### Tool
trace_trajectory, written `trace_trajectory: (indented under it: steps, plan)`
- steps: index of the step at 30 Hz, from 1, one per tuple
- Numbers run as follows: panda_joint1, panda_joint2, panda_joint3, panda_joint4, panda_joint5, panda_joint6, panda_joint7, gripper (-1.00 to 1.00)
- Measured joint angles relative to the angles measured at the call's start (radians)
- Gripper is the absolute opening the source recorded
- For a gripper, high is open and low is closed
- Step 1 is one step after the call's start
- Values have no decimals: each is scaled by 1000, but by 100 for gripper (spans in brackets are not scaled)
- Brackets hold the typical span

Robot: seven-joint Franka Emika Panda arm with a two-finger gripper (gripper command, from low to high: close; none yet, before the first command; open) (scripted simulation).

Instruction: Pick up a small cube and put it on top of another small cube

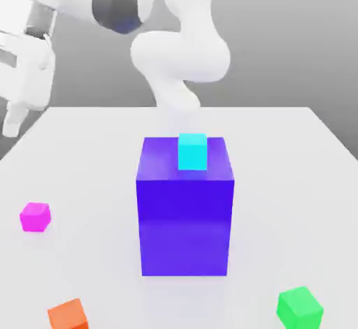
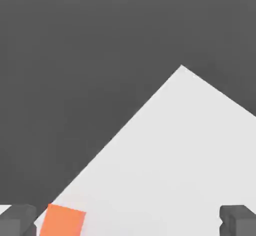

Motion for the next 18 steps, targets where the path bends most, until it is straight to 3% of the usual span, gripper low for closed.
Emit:
trace_trajectory:
  steps: [10,18]
  plan:
    - [-146,211,-113,-105,43,134,133,0]
    - [-250,369,-126,-185,295,249,77,0]
